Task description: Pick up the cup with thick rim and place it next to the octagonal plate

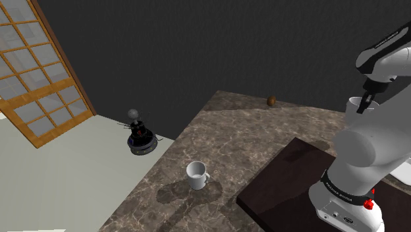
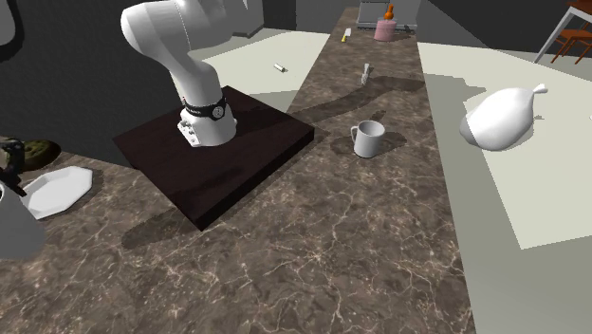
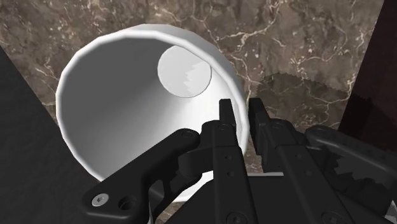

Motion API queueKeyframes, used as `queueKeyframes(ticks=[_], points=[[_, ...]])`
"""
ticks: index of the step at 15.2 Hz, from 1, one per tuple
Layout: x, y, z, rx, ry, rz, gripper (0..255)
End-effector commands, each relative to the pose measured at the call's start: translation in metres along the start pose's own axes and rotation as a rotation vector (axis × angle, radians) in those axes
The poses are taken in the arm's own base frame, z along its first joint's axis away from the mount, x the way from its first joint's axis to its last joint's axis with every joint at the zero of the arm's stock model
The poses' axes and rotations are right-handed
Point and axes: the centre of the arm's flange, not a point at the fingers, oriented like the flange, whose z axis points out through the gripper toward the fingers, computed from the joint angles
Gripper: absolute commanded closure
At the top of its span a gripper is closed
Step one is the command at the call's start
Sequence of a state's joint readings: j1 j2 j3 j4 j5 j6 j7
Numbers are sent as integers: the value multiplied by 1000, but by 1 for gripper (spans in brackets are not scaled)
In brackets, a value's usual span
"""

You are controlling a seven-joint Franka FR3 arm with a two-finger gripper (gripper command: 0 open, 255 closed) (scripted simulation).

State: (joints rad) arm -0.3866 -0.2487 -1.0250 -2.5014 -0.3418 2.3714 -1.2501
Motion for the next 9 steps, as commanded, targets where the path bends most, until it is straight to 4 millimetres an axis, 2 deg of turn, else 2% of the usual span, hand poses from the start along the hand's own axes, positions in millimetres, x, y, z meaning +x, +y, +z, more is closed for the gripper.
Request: queueKeyframes(ticks=[1,9], points=[[1,0,10,-1,0,0,255],[2,-1,52,-1,0,0,255]])
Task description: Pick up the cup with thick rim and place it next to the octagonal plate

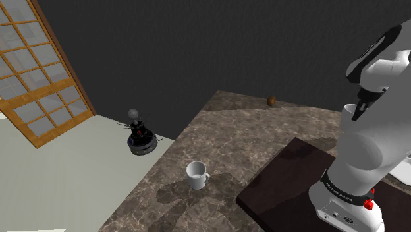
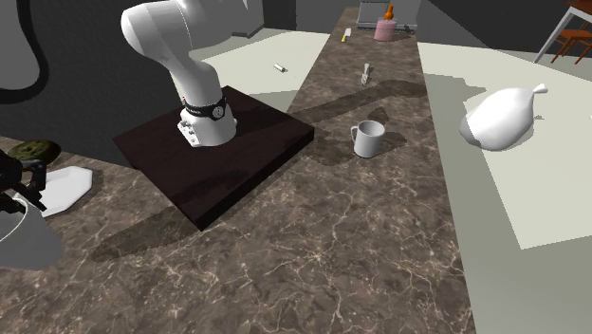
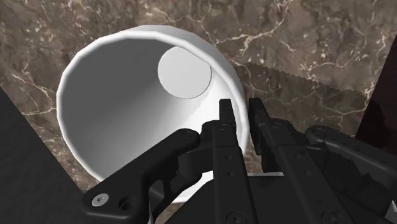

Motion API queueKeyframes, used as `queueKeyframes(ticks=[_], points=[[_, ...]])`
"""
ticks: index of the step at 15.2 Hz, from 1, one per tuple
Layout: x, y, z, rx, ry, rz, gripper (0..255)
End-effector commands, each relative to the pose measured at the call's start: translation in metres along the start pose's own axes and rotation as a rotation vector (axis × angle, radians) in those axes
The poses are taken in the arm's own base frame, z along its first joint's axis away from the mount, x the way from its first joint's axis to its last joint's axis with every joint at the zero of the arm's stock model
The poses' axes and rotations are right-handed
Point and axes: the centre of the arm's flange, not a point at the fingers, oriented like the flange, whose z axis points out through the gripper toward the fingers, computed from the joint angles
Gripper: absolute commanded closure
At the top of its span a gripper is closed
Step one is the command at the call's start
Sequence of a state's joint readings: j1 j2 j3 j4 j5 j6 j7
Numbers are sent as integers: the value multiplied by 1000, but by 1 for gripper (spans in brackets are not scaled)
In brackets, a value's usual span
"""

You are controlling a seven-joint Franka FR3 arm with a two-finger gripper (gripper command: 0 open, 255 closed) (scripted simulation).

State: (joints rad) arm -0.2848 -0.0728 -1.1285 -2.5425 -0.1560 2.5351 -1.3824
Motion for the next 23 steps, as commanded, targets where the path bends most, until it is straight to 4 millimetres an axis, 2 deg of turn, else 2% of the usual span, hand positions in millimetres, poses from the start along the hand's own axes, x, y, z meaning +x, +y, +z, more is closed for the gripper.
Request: queueKeyframes(ticks=[1,8,16,17,22,23], points=[[-1,0,11,-2,0,1,255],[0,-1,48,-2,0,1,255],[0,-1,49,-2,0,1,255],[0,-1,49,-2,0,1,0],[0,-1,49,-2,0,1,0],[0,-1,36,-2,0,1,0]])
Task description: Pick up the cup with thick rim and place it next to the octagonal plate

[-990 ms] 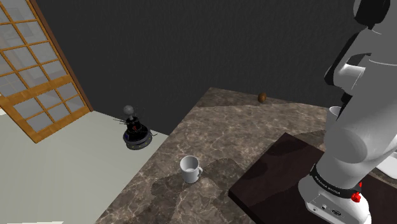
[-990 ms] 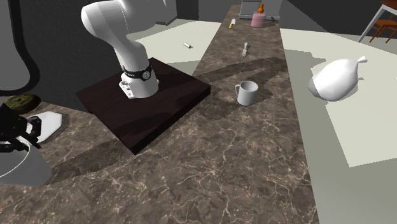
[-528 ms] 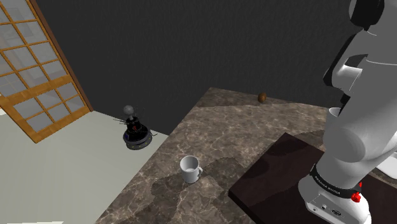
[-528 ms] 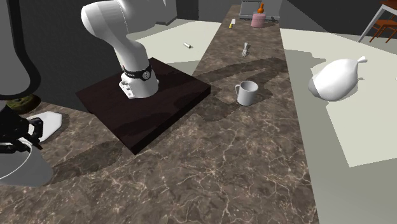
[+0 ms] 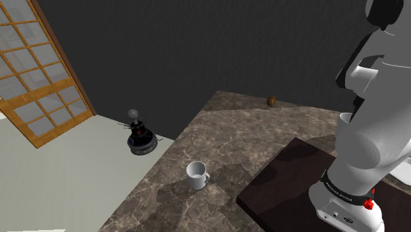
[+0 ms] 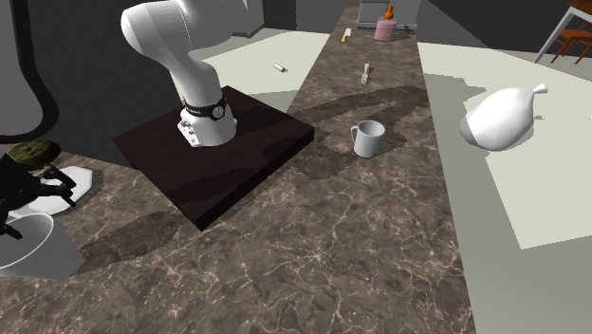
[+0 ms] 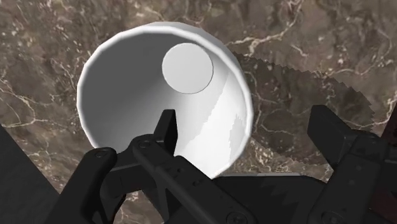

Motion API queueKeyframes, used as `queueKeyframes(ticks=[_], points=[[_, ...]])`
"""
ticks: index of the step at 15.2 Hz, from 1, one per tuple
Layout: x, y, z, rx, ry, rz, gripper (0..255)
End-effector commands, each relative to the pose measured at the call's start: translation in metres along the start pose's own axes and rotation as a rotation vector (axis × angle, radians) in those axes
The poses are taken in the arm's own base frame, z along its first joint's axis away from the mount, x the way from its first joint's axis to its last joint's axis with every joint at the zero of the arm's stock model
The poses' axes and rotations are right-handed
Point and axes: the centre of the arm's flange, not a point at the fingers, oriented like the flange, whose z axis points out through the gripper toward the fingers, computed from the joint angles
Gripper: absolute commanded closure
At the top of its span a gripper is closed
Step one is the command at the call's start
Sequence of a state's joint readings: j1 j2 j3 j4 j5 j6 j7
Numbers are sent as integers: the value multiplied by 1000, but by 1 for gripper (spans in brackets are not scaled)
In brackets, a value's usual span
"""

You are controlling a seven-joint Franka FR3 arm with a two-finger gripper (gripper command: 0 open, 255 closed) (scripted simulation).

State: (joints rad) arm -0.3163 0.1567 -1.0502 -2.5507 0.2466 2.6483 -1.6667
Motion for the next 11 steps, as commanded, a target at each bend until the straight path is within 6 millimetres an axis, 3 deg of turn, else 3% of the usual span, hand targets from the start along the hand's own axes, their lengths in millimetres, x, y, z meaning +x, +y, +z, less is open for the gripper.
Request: queueKeyframes(ticks=[1,3,11], points=[[0,-1,-19,1,-5,-4,0],[0,-1,-43,1,-5,-4,0],[0,-1,-43,1,-5,-4,0]])
